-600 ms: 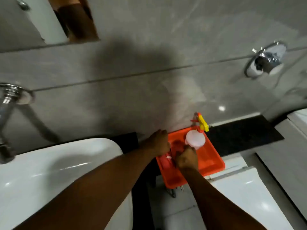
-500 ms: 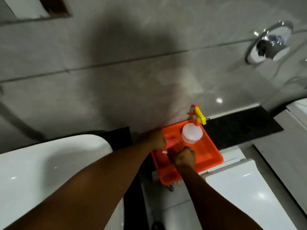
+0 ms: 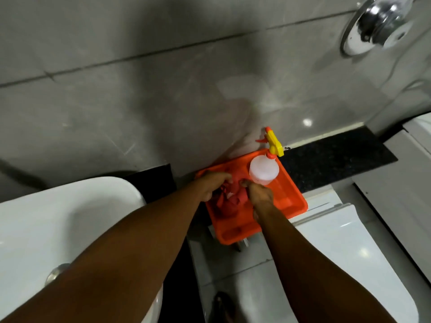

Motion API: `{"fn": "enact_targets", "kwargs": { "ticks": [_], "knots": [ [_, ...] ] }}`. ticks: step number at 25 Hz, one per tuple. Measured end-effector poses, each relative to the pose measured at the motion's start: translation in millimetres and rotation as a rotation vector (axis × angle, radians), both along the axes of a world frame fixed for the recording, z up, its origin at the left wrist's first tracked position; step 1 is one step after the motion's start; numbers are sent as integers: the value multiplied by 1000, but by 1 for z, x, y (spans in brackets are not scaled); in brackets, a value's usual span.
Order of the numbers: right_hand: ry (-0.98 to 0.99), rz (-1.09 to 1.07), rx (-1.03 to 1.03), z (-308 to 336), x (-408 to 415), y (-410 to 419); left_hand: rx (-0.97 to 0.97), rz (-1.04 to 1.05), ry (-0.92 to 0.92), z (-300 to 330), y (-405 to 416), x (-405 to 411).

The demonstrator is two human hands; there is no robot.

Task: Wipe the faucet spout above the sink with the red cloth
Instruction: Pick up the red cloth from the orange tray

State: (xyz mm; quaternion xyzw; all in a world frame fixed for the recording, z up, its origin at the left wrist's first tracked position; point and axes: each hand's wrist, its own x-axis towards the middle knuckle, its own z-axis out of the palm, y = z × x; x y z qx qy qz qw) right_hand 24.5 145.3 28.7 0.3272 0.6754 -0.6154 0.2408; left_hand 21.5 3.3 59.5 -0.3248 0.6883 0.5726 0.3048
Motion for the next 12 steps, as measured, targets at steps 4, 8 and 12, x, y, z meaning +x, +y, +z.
{"fn": "enact_targets", "kwargs": {
  "ticks": [4,8,12],
  "knots": [
    [162,28,-118,90,-1,-29,117,133,107,85,-45,17],
    [311,195,-237,217,12,-98,95,178,301,213,-115,57],
    [333,396,-363,301,38,-178,-41,232,396,304,-185,108]
  ]
}}
